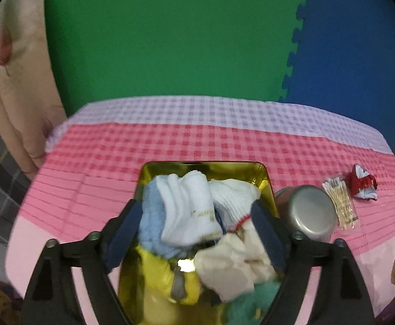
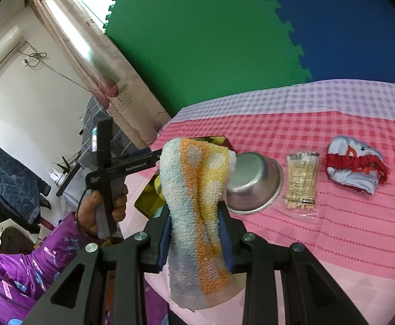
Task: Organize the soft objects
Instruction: 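Carry the orange-yellow towel into the tin tray and release it with the right gripper, then withdraw the open right gripper from the tray toward the remaining items, then grasp the bag of cotton swabs with the left gripper, then lift the cotton swab bag with the left gripper while the right gripper grasps the blue-red pouch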
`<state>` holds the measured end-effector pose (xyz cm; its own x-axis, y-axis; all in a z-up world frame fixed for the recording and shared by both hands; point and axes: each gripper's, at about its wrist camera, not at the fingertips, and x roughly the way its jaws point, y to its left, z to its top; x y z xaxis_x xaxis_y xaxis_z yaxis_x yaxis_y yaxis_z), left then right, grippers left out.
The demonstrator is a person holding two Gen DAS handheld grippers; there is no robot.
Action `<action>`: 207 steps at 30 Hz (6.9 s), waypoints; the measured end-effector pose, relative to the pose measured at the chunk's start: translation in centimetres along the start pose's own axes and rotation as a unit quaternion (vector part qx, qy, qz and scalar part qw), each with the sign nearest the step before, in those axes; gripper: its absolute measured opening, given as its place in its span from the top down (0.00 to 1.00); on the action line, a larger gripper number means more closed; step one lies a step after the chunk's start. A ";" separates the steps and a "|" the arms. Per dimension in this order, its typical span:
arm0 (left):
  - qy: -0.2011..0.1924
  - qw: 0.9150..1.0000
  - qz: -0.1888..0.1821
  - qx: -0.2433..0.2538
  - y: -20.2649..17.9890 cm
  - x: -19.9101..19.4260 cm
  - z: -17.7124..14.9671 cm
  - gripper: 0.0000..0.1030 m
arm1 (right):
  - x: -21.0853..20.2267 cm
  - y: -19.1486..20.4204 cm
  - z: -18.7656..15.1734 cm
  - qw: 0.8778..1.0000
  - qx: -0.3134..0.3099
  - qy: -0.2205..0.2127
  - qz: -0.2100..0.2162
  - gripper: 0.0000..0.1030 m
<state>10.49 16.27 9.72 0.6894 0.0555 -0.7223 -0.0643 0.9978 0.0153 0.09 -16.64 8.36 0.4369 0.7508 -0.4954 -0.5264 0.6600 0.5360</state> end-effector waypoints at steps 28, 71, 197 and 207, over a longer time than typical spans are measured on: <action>0.030 0.986 0.057 -0.156 7.1 -7.7 -11.3 0.05 | 15.8 11.5 2.4 0.991 -0.107 0.082 0.015 0.70; 0.029 0.979 0.145 -0.141 8.0 -6.7 -11.8 0.04 | 10.5 9.4 -1.1 0.970 -0.156 -0.059 -0.179 0.37; 0.132 0.964 -0.231 0.000 -18.0 -2.3 -10.7 0.82 | -2.6 -15.5 -5.7 0.926 0.042 -0.023 -0.374 0.00; 0.122 0.965 -0.233 -0.019 -15.7 -3.8 -10.7 0.81 | 3.8 -9.9 -0.8 0.919 -0.058 -0.011 -0.389 0.00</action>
<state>1.13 0.01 4.86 0.4599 -0.4134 -0.7859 0.1820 0.9101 -0.3722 6.44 -20.34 0.63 0.7279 0.0533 -0.6836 -0.1215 0.9912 -0.0520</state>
